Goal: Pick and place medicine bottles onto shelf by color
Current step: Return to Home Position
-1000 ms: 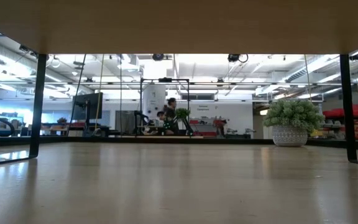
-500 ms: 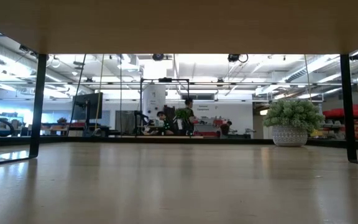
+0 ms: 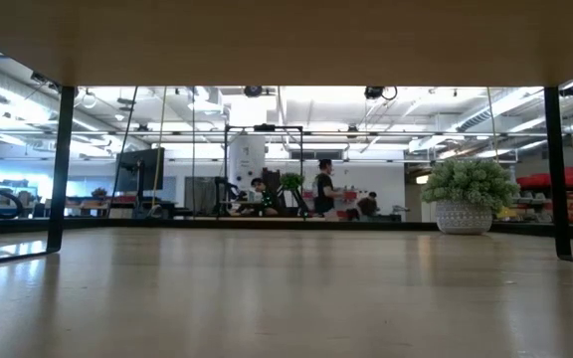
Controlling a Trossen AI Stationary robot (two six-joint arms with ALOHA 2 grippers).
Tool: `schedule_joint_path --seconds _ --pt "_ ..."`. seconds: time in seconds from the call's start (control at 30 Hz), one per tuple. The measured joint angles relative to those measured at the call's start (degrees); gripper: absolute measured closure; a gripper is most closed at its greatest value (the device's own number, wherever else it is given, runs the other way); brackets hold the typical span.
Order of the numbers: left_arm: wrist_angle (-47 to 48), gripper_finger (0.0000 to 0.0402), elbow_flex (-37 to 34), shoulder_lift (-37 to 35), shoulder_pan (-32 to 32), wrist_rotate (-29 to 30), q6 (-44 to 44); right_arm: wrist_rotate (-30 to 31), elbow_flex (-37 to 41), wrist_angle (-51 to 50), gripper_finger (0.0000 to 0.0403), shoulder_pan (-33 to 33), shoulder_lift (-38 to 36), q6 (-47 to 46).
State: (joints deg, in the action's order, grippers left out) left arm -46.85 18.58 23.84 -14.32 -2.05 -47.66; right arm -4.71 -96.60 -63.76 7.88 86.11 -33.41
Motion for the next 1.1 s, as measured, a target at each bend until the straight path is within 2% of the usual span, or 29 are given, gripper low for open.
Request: schedule_joint_path --seconds 0.2,0.3,0.53,0.63,0.73,0.83,0.93,1.1 --pt "17.86 0.04 0.35 -10.06 5.12 8.89 5.77 -0.02 0.0 0.0 0.0397 0.88 0.0 1.09" --pt "19.62 0.04 0.4 -13.56 7.84 12.18 9.41 -0.67 0.0 0.0 0.0397 1.48 0.0 1.19" --pt "26.96 0.0401 -0.38 -18.12 12.05 15.51 14.14 -2.31 0.01 0.04 0.0397 2.14 0.0 1.3" --pt "23.63 0.0401 -4.45 -20.78 12.98 15.48 13.99 -4.3 0.0 0.04 0.0397 2.07 0.0 0.57" --pt "13.01 0.0401 -10.58 -23.85 14.42 15.15 13.5 -5.75 0.0 0.04 0.0397 1.7 0.0 -0.67" --pt "3.5 0.0401 -15.51 -23.49 15.68 15.56 13.45 -5.9 0.0 0.02 0.0397 1.49 0.0 -2.28" --pt "2.94 0.0401 -18.08 -23.6 17.06 16.72 12.28 -5.9 0.02 0.0 0.0397 1.36 0.0 -3.43" --pt "4.08 0.0401 -18.07 -23.64 18.95 17.13 15.4 -7.88 0.0 0.01 0.0397 1.31 0.0 -4.11"
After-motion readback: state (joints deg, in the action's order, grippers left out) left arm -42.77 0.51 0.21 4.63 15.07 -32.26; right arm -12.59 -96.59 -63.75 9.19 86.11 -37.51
